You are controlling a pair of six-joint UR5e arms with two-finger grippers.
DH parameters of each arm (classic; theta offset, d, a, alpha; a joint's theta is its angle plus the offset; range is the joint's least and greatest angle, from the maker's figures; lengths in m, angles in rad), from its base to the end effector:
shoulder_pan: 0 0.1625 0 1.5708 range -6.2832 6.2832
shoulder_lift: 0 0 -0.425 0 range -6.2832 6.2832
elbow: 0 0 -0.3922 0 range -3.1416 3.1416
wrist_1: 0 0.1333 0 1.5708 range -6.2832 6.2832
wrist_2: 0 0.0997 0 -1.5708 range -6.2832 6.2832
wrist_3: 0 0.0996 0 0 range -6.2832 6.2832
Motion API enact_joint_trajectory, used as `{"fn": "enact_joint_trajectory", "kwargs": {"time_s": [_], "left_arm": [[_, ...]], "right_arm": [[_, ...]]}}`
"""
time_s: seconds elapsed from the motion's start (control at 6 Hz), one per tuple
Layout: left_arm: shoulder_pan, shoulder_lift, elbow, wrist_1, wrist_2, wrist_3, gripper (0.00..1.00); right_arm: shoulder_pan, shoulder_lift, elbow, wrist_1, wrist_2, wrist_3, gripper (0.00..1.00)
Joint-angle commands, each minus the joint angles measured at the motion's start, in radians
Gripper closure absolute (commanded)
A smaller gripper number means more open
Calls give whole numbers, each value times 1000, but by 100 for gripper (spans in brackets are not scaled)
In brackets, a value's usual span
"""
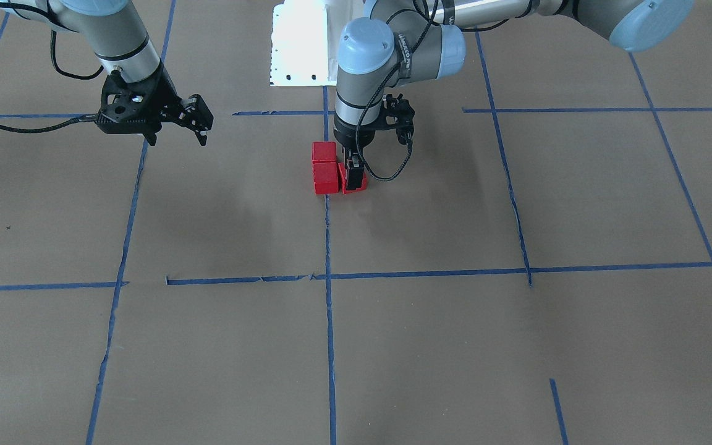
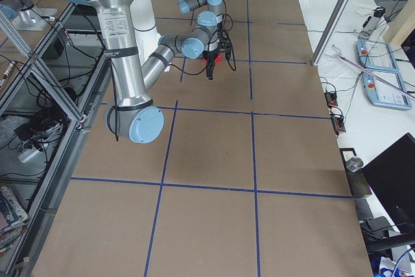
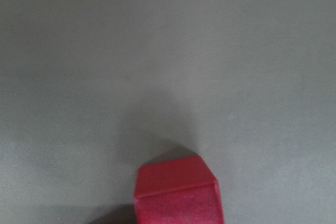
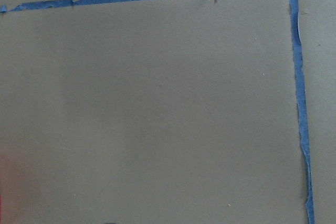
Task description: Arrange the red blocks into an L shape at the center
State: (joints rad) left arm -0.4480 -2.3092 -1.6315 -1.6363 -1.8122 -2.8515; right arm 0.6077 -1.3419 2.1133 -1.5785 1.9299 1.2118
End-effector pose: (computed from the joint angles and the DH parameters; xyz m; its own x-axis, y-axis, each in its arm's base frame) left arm 0.5816 -0.4010 0.1826 -0.0786 -0.9945 -0.0690 0.6339 0.0035 -0.7734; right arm -0.3659 -0.3742 0.3014 0.6729 0.0673 0.7367 -0.1053 0.9944 0.0053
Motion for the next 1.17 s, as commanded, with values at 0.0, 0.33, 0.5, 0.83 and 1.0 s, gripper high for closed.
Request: {"fn": "enact_joint_trajectory", "kwargs": {"time_s": [0.0,0.33,0.5,0.83,1.0], "left_arm": [[-53,28,-118,45,-16,164,0],[-150,146,-232,49,-172,492,0],[-220,201,-244,49,-249,653,0],[-441,391,-258,47,-372,1163,0],[-515,496,-260,35,-390,1471,0]], "right_arm": [[39,0,7,-2,9,-3,0],[165,-23,-22,-12,116,-113,0],[261,-37,-64,-12,198,-185,0],[462,-84,-134,-14,329,-420,0],[536,-142,-136,-15,334,-498,0]]}}
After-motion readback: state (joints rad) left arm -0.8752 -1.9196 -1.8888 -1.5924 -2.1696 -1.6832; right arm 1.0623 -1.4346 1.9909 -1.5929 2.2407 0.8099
